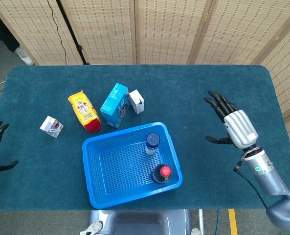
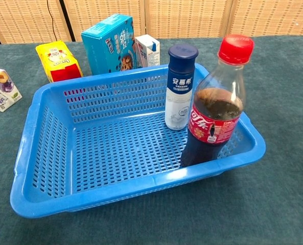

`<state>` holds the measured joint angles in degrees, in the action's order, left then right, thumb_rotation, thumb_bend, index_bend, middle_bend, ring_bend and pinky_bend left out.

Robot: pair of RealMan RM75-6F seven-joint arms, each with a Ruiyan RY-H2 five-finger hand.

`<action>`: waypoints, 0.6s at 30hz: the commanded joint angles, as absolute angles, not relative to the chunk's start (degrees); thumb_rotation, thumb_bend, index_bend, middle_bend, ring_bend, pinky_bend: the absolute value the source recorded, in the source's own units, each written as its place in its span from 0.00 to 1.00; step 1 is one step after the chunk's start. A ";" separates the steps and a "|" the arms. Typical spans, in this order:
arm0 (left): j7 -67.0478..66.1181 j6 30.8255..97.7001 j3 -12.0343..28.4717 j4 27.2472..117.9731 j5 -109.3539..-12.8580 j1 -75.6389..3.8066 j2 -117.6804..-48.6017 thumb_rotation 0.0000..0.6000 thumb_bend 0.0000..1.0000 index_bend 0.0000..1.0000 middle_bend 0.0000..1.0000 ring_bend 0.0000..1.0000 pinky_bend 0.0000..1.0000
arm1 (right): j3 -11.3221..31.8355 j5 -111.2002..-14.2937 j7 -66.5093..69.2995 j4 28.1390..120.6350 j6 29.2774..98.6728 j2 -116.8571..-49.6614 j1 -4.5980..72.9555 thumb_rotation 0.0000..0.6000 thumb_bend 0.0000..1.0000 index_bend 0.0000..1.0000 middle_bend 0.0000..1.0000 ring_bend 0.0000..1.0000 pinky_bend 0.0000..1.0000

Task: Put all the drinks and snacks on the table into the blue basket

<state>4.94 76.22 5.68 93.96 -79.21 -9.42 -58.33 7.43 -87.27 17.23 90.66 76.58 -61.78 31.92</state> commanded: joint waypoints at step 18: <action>9.03 49.14 9.71 83.45 -71.07 -26.80 -61.07 1.00 0.10 0.00 0.00 0.00 0.00 | 0.91 -89.15 16.68 85.06 89.75 -66.29 14.50 1.00 0.00 0.02 0.00 0.00 0.15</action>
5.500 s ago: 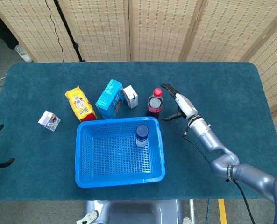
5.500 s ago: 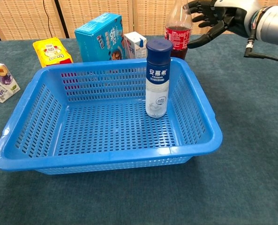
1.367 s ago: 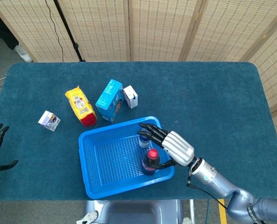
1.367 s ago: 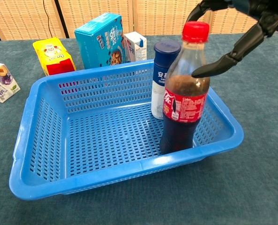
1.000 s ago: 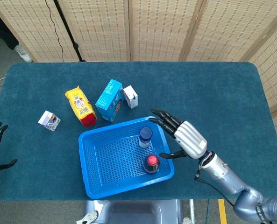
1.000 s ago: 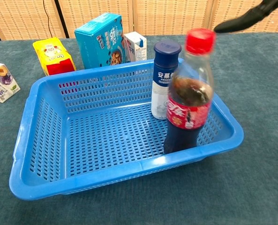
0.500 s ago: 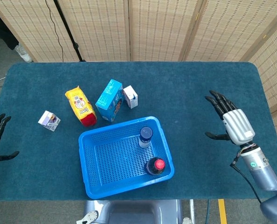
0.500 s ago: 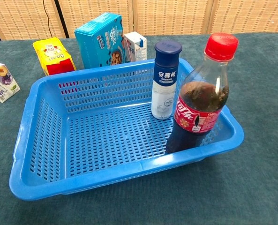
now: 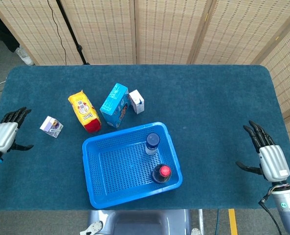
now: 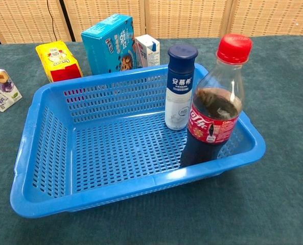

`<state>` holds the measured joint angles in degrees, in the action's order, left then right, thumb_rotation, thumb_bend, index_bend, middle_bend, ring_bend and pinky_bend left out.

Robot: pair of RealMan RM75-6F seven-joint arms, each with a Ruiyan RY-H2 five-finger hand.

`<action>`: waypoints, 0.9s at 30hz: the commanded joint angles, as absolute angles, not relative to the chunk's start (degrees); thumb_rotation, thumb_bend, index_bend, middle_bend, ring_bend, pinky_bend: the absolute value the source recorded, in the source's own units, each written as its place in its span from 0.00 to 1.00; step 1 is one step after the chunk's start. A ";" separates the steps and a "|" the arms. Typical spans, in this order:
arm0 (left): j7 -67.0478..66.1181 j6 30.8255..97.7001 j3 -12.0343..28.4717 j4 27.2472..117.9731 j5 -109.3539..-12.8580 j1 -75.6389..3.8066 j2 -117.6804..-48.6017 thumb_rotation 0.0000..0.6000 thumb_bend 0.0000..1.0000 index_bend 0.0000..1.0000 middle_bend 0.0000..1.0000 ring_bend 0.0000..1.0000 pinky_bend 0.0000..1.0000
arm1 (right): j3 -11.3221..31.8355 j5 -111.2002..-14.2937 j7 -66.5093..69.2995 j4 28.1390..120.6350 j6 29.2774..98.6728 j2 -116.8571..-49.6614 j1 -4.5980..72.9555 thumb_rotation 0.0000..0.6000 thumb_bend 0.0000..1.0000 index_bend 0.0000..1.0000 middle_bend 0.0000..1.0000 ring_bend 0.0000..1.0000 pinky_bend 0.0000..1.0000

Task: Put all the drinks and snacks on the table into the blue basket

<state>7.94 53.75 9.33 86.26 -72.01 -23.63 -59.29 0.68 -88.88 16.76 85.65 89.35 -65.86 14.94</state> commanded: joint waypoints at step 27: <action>5.05 37.79 9.60 69.65 -63.08 -37.33 -73.77 1.00 0.34 0.28 0.25 0.24 0.38 | 3.53 -91.12 17.81 83.53 89.63 -66.44 13.06 1.00 0.00 0.01 0.00 0.00 0.14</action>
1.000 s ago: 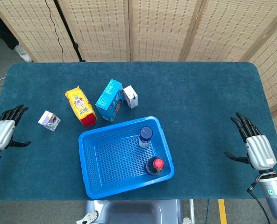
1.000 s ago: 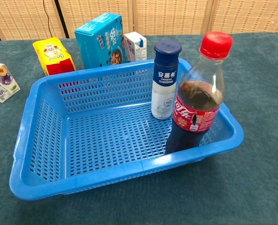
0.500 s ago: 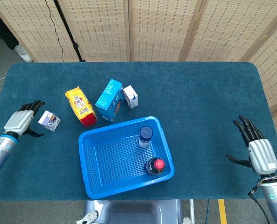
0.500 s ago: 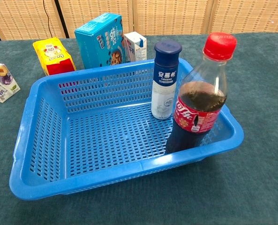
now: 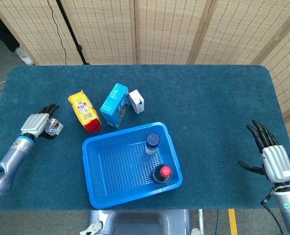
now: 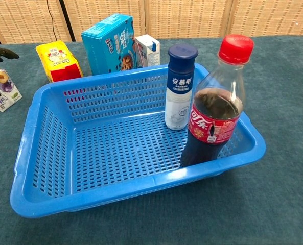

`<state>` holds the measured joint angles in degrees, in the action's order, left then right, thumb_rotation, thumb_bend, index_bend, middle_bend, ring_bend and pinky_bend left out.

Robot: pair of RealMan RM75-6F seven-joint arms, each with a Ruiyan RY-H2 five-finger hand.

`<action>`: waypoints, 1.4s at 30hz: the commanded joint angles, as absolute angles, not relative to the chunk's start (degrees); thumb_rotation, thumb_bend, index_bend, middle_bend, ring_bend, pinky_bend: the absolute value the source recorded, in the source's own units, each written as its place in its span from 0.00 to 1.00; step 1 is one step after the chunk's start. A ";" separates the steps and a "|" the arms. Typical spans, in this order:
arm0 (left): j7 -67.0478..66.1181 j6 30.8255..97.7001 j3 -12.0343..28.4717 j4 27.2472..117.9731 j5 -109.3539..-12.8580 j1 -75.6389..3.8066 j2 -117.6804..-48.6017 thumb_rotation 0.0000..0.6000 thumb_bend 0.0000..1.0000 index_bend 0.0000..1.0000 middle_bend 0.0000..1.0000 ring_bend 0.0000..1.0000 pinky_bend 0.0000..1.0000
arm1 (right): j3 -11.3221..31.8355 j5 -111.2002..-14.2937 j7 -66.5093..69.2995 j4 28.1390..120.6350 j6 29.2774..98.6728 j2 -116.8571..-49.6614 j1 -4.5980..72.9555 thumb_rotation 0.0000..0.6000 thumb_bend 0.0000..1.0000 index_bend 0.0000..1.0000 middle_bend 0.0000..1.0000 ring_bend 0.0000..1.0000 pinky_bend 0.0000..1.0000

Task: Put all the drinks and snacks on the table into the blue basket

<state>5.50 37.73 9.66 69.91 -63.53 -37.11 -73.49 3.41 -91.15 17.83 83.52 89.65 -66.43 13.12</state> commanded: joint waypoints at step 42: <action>6.93 47.84 12.69 92.63 -72.17 -36.80 -61.43 1.00 0.66 0.72 0.59 0.51 0.59 | 5.39 -90.85 16.94 84.63 88.18 -66.37 12.20 1.00 0.00 0.00 0.00 0.00 0.14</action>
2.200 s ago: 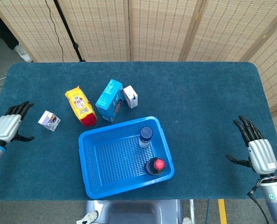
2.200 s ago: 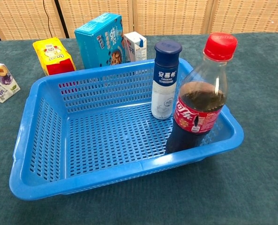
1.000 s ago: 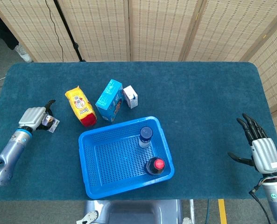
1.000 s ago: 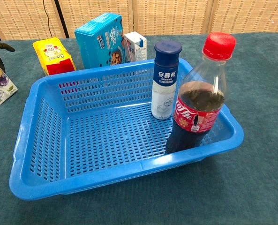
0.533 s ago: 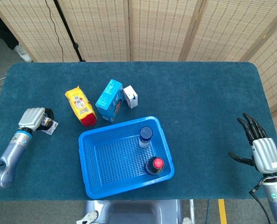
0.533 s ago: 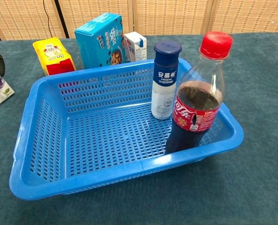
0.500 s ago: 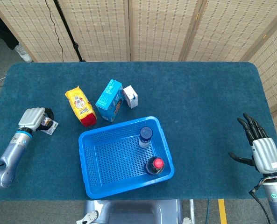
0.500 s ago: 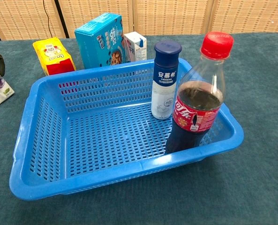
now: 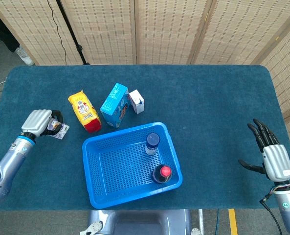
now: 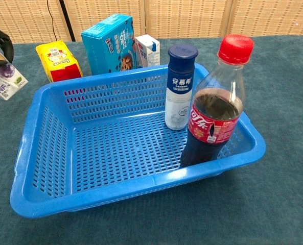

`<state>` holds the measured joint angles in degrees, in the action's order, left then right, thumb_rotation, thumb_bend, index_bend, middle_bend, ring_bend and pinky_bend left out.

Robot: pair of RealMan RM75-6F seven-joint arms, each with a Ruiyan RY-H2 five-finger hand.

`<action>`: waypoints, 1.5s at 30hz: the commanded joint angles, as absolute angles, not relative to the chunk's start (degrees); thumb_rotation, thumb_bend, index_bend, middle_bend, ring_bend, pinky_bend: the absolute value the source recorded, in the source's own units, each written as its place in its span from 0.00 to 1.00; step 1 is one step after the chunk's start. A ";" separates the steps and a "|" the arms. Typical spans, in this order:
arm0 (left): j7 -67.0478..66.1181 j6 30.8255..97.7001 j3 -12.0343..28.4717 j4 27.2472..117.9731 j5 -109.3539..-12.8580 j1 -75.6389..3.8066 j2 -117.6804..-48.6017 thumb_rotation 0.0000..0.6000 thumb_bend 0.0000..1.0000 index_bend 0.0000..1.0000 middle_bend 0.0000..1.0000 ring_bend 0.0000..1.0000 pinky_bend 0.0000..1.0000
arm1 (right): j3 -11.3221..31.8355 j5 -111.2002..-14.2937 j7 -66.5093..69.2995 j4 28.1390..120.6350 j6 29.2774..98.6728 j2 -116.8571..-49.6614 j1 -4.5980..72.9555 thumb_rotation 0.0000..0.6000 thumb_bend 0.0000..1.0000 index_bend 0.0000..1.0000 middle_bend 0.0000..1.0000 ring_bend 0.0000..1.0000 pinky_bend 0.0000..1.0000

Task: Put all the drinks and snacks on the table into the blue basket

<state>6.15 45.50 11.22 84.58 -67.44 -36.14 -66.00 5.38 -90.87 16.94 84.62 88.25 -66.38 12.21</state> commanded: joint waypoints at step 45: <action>-26.95 45.25 2.83 118.39 -62.18 -52.56 -73.85 1.00 0.61 0.70 0.59 0.49 0.59 | 6.45 -89.86 18.27 83.96 87.28 -65.81 11.76 1.00 0.00 0.00 0.00 0.00 0.14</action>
